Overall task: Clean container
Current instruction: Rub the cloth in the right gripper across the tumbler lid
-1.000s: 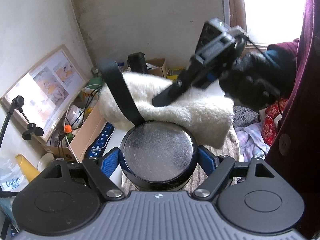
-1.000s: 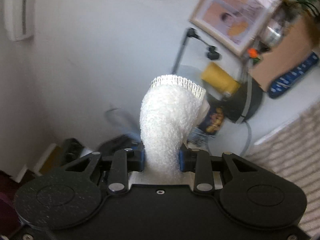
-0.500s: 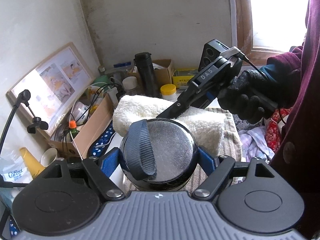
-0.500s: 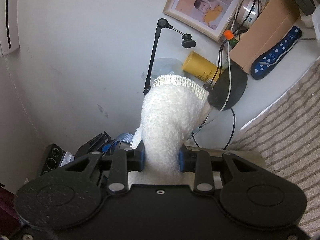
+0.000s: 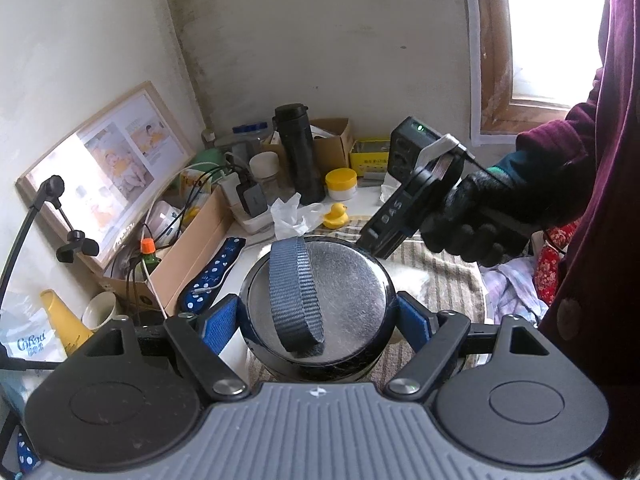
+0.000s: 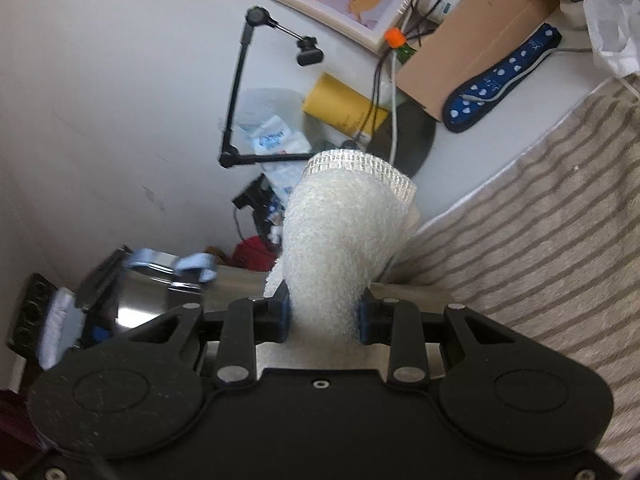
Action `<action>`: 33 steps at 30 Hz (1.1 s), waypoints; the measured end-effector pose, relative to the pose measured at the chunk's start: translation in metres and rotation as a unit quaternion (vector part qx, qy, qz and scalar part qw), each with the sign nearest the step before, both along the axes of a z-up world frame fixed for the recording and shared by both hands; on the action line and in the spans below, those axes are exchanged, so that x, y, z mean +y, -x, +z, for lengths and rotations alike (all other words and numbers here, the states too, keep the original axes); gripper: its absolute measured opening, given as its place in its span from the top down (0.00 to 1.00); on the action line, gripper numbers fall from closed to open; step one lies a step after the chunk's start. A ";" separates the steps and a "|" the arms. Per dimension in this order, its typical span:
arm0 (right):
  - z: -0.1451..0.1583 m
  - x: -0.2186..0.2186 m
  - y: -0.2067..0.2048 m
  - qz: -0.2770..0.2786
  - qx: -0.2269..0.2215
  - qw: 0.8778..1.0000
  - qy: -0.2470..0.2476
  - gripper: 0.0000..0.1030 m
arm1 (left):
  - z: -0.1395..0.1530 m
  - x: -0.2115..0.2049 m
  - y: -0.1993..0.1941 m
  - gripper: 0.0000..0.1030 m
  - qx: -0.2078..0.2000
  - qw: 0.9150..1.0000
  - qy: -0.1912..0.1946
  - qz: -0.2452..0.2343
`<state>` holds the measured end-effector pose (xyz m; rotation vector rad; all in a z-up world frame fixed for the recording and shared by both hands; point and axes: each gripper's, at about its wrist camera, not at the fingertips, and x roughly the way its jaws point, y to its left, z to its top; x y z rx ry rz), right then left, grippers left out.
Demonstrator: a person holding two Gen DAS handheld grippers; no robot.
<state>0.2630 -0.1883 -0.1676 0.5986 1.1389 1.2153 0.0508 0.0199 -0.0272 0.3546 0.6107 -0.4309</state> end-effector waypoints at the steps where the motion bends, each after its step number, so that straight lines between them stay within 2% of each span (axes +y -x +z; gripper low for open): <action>1: -0.002 0.001 -0.002 0.004 -0.004 1.000 0.008 0.71 | 0.000 0.000 -0.001 0.20 0.000 1.000 0.000 0.001; 7: -0.020 0.011 -0.013 0.026 -0.031 0.997 0.067 0.71 | 0.000 -0.002 -0.003 0.20 0.001 1.000 0.001 0.007; 13: -0.045 0.021 -0.018 0.051 -0.063 0.988 0.134 0.71 | 0.001 -0.003 -0.003 0.20 0.003 1.000 -0.001 0.008; 19: -0.055 0.020 -0.022 0.060 -0.075 0.983 0.155 0.71 | 0.006 -0.007 -0.019 0.20 0.017 0.999 -0.021 -0.042; 21: -0.055 0.017 -0.024 0.055 -0.073 0.984 0.154 0.71 | 0.007 -0.011 -0.027 0.20 0.025 0.999 -0.018 -0.041; 23: -0.051 0.014 -0.025 0.046 -0.070 0.987 0.140 0.71 | 0.006 -0.013 -0.034 0.20 0.029 0.999 -0.005 -0.013; 26: -0.041 0.011 -0.025 0.036 -0.069 0.990 0.118 0.71 | 0.003 -0.018 -0.041 0.20 0.031 0.997 0.011 0.070; 30: -0.027 0.011 -0.023 0.027 -0.069 0.993 0.090 0.71 | 0.001 -0.022 -0.047 0.19 0.029 0.982 0.031 0.184; 33: -0.019 0.016 -0.018 0.031 -0.076 0.994 0.078 0.71 | -0.002 -0.023 -0.051 0.19 0.025 0.968 0.045 0.244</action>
